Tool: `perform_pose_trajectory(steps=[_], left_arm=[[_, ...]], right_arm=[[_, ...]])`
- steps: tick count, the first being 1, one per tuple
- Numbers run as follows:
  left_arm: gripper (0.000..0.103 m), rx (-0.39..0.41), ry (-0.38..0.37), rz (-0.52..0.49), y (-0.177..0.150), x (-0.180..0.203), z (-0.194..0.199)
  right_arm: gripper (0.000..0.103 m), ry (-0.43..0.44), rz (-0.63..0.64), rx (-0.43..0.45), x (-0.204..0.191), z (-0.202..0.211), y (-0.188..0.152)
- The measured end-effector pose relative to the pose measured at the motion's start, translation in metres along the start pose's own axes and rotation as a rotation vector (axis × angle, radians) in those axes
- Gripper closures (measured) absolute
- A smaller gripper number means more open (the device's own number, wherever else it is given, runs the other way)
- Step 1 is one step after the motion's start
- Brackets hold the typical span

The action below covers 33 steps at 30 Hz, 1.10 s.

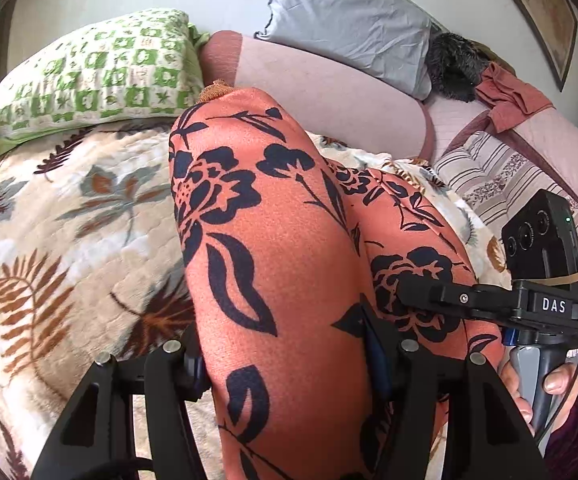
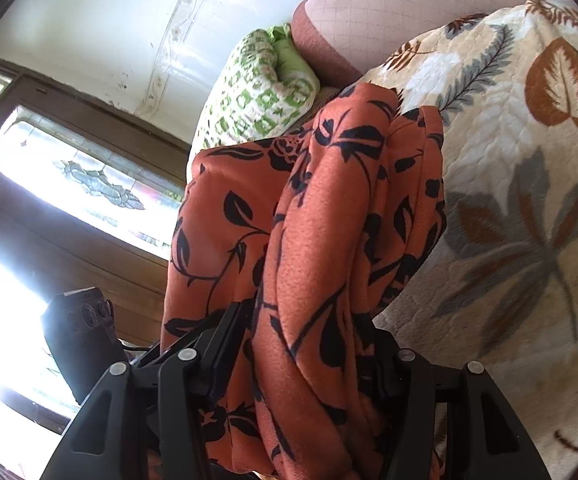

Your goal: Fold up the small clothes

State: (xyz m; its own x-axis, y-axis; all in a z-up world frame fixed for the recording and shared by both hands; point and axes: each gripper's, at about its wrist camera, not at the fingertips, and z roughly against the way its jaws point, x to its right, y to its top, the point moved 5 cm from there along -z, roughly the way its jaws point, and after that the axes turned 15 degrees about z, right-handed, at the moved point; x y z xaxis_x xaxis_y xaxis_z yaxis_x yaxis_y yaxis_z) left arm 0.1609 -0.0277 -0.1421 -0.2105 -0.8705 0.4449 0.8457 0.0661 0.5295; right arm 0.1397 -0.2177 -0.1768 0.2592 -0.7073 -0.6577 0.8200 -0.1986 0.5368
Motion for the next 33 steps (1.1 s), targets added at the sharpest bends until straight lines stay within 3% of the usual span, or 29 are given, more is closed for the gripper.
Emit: perform_pose_trajectory(steps=[10, 17, 19, 22, 25, 27, 30, 33], left_arm=[[0.041, -0.017, 0.044, 0.001, -0.004, -0.008, -0.005], [0.041, -0.072, 0.118, 0.037, -0.007, -0.026, -0.025], [0.038, -0.080, 0.132, 0.038, -0.008, -0.029, -0.028], [0.027, -0.080, 0.170, 0.034, -0.009, -0.032, -0.031], [0.021, -0.074, 0.232, 0.008, -0.009, -0.032, -0.032], [0.020, -0.061, 0.256, 0.006, -0.009, -0.032, -0.027], [0.020, 0.018, 0.338, -0.039, -0.011, -0.027, -0.005], [0.020, 0.100, 0.423, -0.087, -0.009, -0.023, 0.014]], right_arm=[[0.047, -0.031, 0.010, -0.029, 0.004, -0.009, -0.007], [0.047, -0.056, -0.010, -0.077, 0.021, -0.024, -0.012], [0.047, -0.062, -0.023, -0.096, 0.028, -0.028, -0.013], [0.047, -0.107, -0.039, -0.147, 0.041, -0.035, -0.016], [0.041, -0.157, -0.030, -0.189, 0.045, -0.039, -0.018], [0.040, -0.192, -0.010, -0.198, 0.042, -0.035, -0.015], [0.040, -0.297, 0.102, -0.178, 0.023, -0.017, -0.005], [0.039, -0.364, 0.195, -0.058, 0.000, 0.017, 0.000]])
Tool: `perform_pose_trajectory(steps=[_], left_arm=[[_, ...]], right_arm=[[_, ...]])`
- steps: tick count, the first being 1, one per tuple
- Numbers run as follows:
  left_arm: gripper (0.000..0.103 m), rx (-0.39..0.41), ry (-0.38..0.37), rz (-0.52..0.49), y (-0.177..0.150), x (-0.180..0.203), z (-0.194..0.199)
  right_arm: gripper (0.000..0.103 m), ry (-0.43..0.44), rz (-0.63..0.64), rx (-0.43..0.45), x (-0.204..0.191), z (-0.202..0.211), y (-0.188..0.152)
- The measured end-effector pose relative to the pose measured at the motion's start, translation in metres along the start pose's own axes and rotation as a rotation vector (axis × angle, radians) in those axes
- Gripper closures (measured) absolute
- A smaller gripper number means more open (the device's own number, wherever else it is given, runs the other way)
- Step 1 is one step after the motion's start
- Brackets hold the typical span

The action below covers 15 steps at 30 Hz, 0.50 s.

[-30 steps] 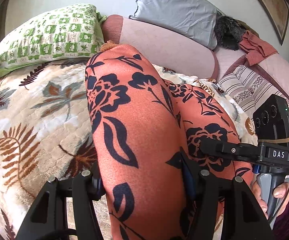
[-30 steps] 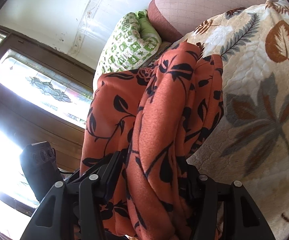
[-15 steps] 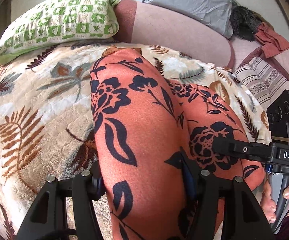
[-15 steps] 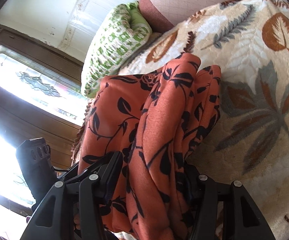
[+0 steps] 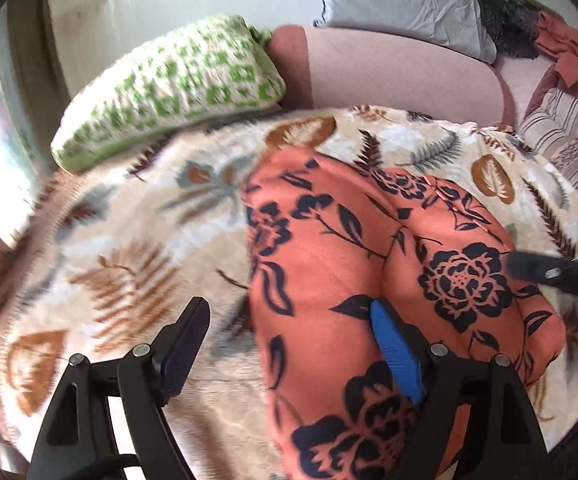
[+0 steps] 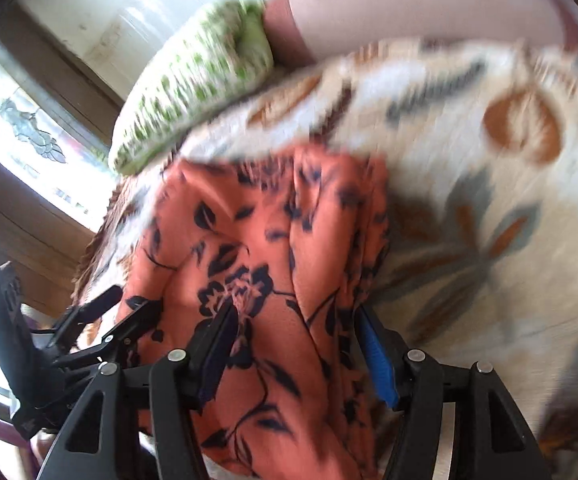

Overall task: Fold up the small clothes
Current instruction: 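Lower the folded bundle onto the blanket and open both grippers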

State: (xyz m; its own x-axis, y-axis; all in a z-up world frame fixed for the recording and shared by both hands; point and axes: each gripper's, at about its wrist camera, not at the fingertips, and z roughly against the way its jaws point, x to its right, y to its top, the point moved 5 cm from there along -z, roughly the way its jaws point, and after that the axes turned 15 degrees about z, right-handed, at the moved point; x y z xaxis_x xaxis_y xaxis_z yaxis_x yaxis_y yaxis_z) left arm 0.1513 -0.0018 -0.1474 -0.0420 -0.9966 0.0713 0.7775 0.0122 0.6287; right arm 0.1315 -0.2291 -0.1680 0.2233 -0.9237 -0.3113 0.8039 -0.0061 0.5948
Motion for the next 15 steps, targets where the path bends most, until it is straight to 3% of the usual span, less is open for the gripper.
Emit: perform_pose_trajectory(steps=[2, 5, 6, 8, 11, 15], left_arm=[[0.021, 0.046, 0.054, -0.018, 0.002, -0.003, 0.009], [0.021, 0.066, 0.121, -0.026, 0.000, -0.010, 0.013], [0.021, 0.062, 0.134, -0.021, -0.002, -0.014, 0.011], [0.019, 0.035, 0.159, -0.011, -0.011, -0.021, 0.002], [0.008, -0.010, 0.189, -0.031, -0.030, -0.027, -0.026], [0.003, -0.034, 0.155, 0.051, -0.027, -0.038, -0.030]], right_arm=[[0.039, 0.027, 0.043, 0.069, -0.012, 0.022, -0.004], [0.043, 0.045, 0.111, 0.092, -0.032, 0.032, -0.014], [0.050, 0.058, 0.120, 0.076, -0.036, 0.030, -0.018], [0.051, 0.074, 0.117, -0.001, -0.037, 0.013, -0.037], [0.050, 0.037, 0.126, -0.125, -0.030, -0.022, -0.057], [0.049, 0.030, 0.126, -0.120, -0.031, -0.015, -0.055]])
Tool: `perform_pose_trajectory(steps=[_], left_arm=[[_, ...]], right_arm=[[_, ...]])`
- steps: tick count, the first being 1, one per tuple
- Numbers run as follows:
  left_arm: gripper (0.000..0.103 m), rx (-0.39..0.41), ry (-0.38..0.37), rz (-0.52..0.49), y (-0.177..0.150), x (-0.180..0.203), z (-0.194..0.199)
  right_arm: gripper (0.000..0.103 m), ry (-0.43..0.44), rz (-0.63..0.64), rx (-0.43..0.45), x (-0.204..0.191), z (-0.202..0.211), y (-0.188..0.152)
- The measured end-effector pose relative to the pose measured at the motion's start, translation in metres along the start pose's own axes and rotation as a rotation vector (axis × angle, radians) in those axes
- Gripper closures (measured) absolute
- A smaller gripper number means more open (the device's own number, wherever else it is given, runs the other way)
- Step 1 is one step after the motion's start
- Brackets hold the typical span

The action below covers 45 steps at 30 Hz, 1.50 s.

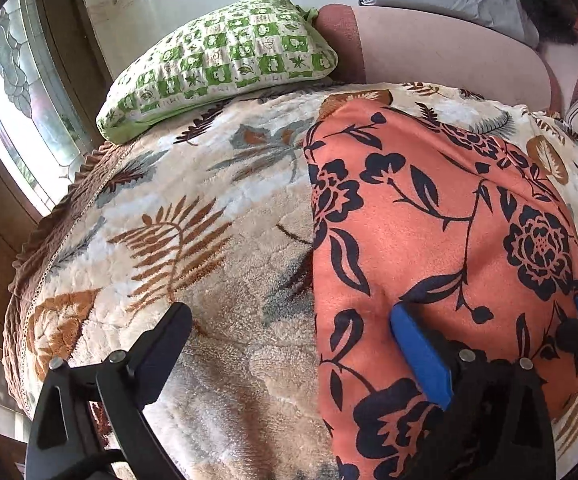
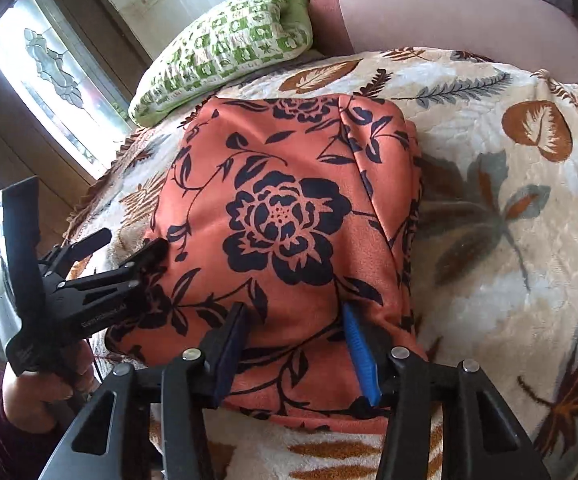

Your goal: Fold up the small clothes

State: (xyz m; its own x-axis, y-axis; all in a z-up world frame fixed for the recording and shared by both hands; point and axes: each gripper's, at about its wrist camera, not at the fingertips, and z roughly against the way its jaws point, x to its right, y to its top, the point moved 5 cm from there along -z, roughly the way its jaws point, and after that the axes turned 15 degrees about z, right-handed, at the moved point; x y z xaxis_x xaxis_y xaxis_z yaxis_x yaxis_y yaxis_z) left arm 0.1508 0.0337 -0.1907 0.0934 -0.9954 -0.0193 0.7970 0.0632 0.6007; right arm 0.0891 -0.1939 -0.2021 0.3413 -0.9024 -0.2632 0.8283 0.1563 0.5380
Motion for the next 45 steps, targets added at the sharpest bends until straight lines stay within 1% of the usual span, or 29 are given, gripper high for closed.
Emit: perform_pose_trajectory(steps=[3, 5, 7, 10, 12, 15, 18, 20, 22, 24, 25, 26, 28, 30, 32, 37, 39, 42, 45], left_arm=[[0.003, 0.026, 0.007, 0.025, 0.003, -0.001, 0.015], [0.003, 0.060, 0.030, 0.022, 0.003, -0.001, 0.032], [0.003, 0.084, 0.033, 0.023, 0.005, -0.001, 0.046], [0.003, 0.107, 0.016, 0.051, 0.013, -0.003, 0.062], [0.003, 0.109, 0.012, 0.076, 0.030, -0.006, 0.063], [0.003, 0.085, 0.032, 0.093, 0.055, -0.007, 0.045], [0.003, 0.048, 0.052, 0.086, 0.076, -0.002, 0.011], [0.003, 0.025, 0.090, 0.065, 0.083, 0.003, -0.012], [0.003, 0.003, 0.125, 0.014, 0.085, 0.011, -0.036], [0.003, -0.022, 0.169, -0.030, 0.080, 0.014, -0.054], [0.003, -0.023, 0.163, -0.020, 0.078, 0.013, -0.058], [0.003, -0.024, 0.144, 0.006, 0.077, 0.011, -0.057], [0.003, -0.020, 0.130, 0.032, 0.077, 0.007, -0.047], [0.003, 0.006, 0.130, 0.028, 0.078, 0.005, -0.030], [0.003, 0.058, 0.127, 0.042, 0.081, 0.001, -0.001], [0.003, 0.171, 0.080, 0.093, 0.078, -0.004, 0.079], [0.003, 0.200, 0.066, 0.102, 0.078, -0.005, 0.103], [0.003, 0.224, 0.057, 0.128, 0.076, -0.011, 0.134], [0.003, 0.250, 0.078, 0.155, 0.075, -0.019, 0.160]], right_arm=[[0.050, 0.013, -0.028, 0.018, -0.002, 0.005, 0.003], [0.049, 0.035, -0.038, 0.048, -0.005, 0.016, 0.002], [0.049, 0.041, -0.043, 0.081, -0.010, 0.024, 0.003], [0.049, 0.028, -0.035, 0.122, -0.009, 0.036, 0.013], [0.049, 0.005, -0.032, 0.125, -0.005, 0.037, 0.025], [0.050, 0.028, -0.074, 0.131, 0.008, 0.029, 0.049], [0.050, 0.049, -0.122, 0.125, 0.024, 0.013, 0.075], [0.050, 0.078, -0.157, 0.113, 0.032, -0.001, 0.090], [0.050, 0.088, -0.179, 0.074, 0.039, -0.019, 0.099], [0.049, 0.091, -0.201, -0.010, 0.045, -0.048, 0.099], [0.049, 0.069, -0.204, -0.051, 0.050, -0.063, 0.097], [0.048, 0.050, -0.192, -0.063, 0.052, -0.068, 0.096], [0.048, 0.040, -0.162, -0.058, 0.049, -0.066, 0.097], [0.048, 0.030, -0.147, -0.030, 0.045, -0.048, 0.099], [0.048, 0.009, -0.129, 0.014, 0.039, -0.021, 0.096], [0.044, -0.059, -0.059, 0.123, 0.016, 0.049, 0.080], [0.042, -0.092, -0.022, 0.170, 0.002, 0.078, 0.070], [0.040, -0.124, 0.004, 0.221, -0.016, 0.110, 0.061], [0.040, -0.139, 0.019, 0.261, -0.028, 0.134, 0.054]])
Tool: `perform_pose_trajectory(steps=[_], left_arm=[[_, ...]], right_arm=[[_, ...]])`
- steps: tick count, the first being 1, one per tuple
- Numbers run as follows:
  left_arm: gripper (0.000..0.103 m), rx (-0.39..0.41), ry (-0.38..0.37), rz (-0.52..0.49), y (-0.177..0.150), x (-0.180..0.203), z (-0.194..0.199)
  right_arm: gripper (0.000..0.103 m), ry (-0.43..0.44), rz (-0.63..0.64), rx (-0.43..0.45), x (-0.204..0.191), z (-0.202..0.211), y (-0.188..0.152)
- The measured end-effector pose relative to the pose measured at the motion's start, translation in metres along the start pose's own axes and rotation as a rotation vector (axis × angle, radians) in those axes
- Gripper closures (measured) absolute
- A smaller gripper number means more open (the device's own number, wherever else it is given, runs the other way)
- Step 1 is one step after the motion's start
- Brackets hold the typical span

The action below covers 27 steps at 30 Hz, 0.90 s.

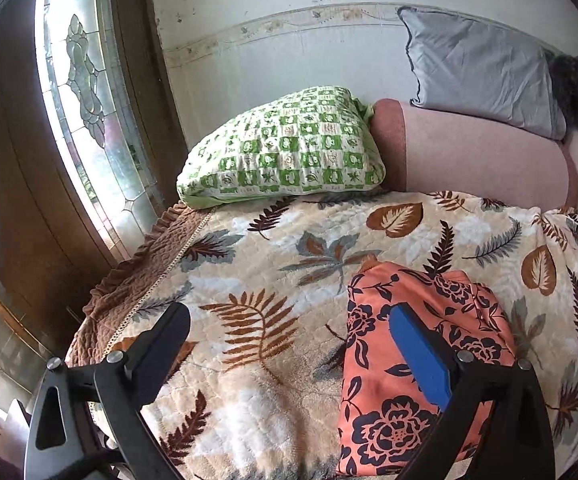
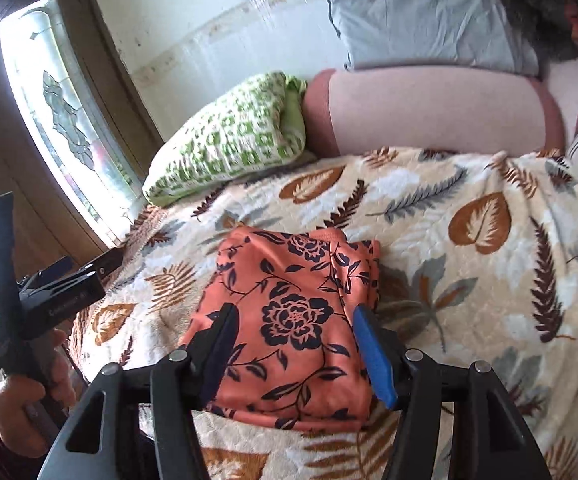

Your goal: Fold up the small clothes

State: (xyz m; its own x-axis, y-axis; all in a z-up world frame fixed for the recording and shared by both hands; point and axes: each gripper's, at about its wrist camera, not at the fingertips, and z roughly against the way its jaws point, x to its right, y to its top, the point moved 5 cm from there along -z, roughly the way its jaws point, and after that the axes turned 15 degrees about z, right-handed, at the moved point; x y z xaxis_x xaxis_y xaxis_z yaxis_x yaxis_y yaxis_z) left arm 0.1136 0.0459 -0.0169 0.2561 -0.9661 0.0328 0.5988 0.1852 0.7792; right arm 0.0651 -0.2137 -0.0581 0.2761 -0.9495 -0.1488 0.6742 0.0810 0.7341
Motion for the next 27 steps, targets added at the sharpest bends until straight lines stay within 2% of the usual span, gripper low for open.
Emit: perform_pose_trajectory(steps=[6, 11, 17, 27], left_arm=[[0.003, 0.024, 0.007, 0.023, 0.006, -0.011, 0.028], [0.003, 0.097, 0.054, 0.002, 0.008, -0.016, 0.050], [0.003, 0.100, 0.005, 0.014, 0.010, -0.015, 0.064], [0.003, 0.136, -0.039, 0.021, 0.019, -0.012, 0.084]], right_arm=[[0.040, -0.038, 0.044, 0.058, -0.019, 0.037, 0.001], [0.040, -0.022, 0.050, 0.066, -0.032, 0.044, -0.001], [0.040, -0.008, 0.070, 0.051, -0.041, 0.041, -0.005], [0.039, -0.011, 0.115, 0.108, -0.054, 0.055, 0.006]])
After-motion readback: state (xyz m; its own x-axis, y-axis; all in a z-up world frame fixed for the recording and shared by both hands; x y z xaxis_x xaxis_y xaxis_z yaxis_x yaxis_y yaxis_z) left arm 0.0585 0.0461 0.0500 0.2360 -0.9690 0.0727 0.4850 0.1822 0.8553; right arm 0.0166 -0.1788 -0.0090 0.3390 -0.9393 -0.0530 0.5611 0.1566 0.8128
